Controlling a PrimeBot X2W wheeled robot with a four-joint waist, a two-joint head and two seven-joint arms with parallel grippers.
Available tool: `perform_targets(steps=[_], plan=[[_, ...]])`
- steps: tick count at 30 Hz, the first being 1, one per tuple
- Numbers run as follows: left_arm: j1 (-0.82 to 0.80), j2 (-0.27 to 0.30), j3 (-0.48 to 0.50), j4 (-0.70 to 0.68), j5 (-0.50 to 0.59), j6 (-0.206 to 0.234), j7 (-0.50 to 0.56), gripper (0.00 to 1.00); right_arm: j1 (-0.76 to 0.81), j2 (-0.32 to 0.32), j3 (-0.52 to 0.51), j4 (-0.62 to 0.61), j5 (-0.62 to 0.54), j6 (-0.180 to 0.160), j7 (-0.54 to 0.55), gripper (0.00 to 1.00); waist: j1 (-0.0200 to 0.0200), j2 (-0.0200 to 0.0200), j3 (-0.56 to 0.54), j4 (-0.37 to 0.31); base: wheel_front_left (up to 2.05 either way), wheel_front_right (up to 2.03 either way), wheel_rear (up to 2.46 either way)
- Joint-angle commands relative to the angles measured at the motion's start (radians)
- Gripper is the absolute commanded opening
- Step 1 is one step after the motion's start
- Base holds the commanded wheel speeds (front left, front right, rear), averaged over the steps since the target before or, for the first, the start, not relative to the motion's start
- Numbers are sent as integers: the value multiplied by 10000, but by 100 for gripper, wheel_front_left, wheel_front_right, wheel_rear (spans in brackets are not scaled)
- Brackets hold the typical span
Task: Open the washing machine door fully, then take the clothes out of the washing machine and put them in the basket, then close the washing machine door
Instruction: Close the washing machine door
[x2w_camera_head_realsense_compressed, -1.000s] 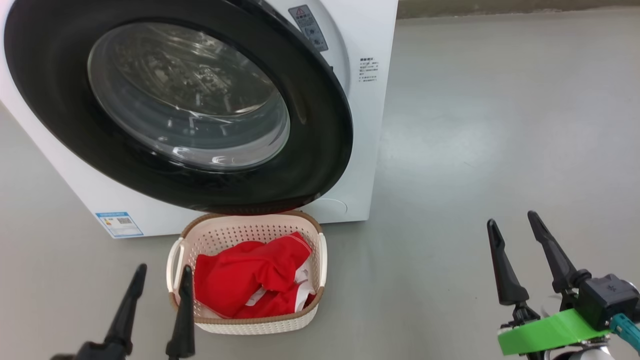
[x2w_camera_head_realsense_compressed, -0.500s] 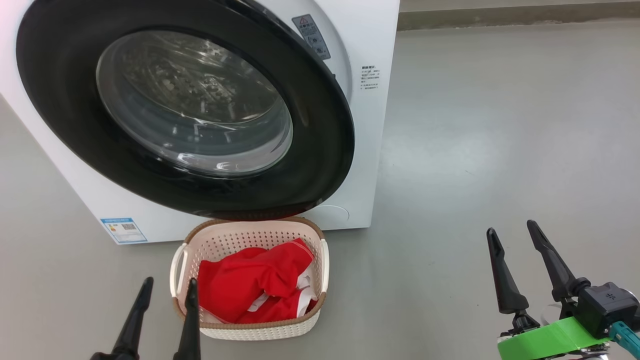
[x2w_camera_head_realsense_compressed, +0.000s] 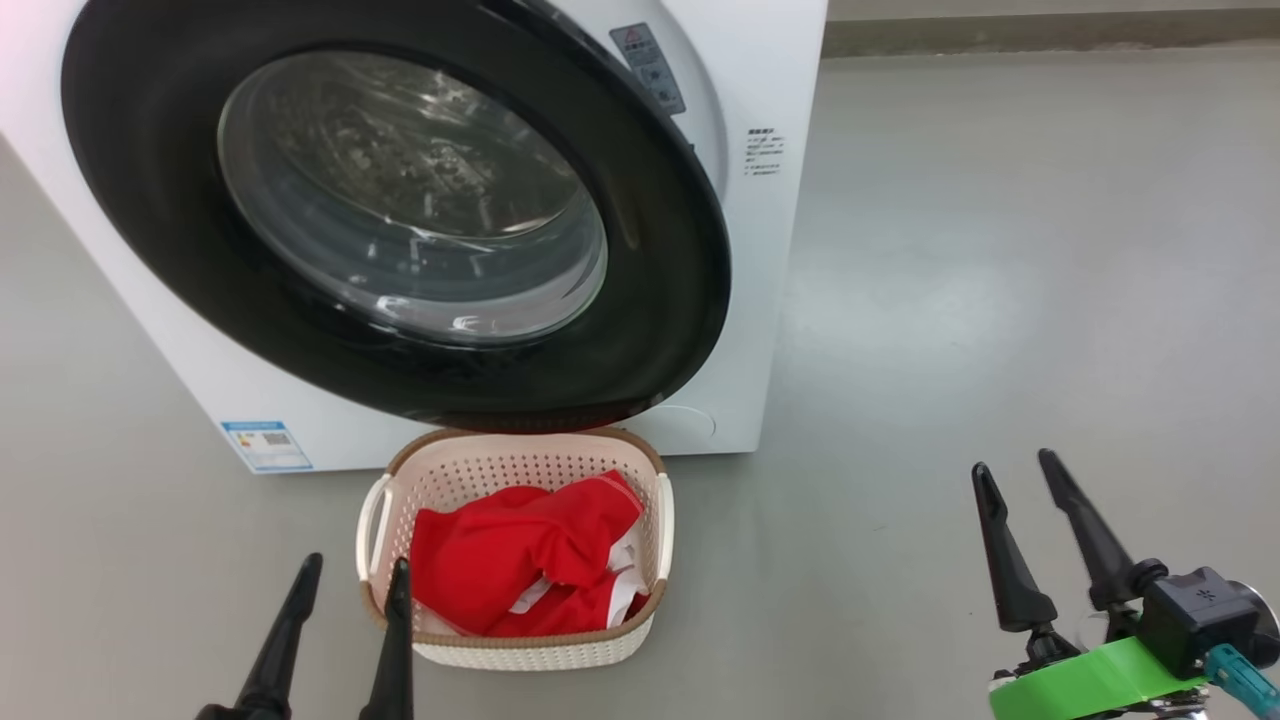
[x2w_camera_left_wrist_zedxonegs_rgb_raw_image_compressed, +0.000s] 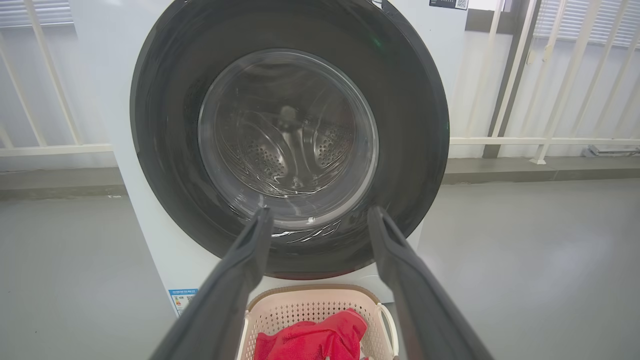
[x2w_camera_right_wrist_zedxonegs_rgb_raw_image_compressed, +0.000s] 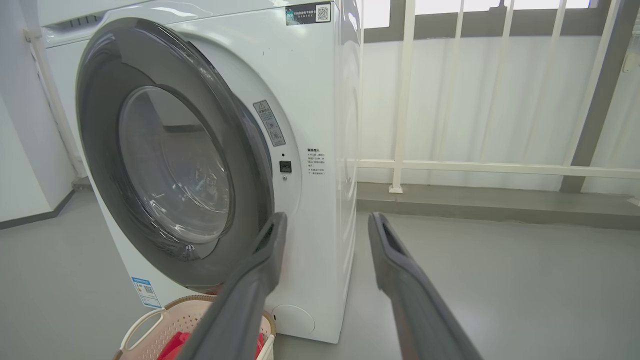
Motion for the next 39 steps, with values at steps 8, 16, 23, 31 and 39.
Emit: perform_targets(steps=[8,16,23,31,39], plan=[[-503,-147,234,-308,245,-206,-118,100,-1027,-79,880,532,-203,63,-63,0,0,-1,403,507,0,0,0],[-862,-294,24,-322,395,-411,-118,100,-3094,-304,2137,2158,-57,63,-63,0,0,-1,997,1086,0,0,0],[-1184,-317,-67,-306,557,-470,-118,100,-4867,-434,2917,3351,441,63,33,0,0,-1,1623,1528,0,0,0],[-1679,-458,-216,-610,640,-546,-118,100,-6703,-864,3284,4134,762,63,151,0,0,-1,2742,1951,0,0,0],[-2206,-678,-495,-573,667,-614,-118,100,-7892,-1206,3439,4461,857,63,71,0,0,-1,3639,2265,0,0,0]])
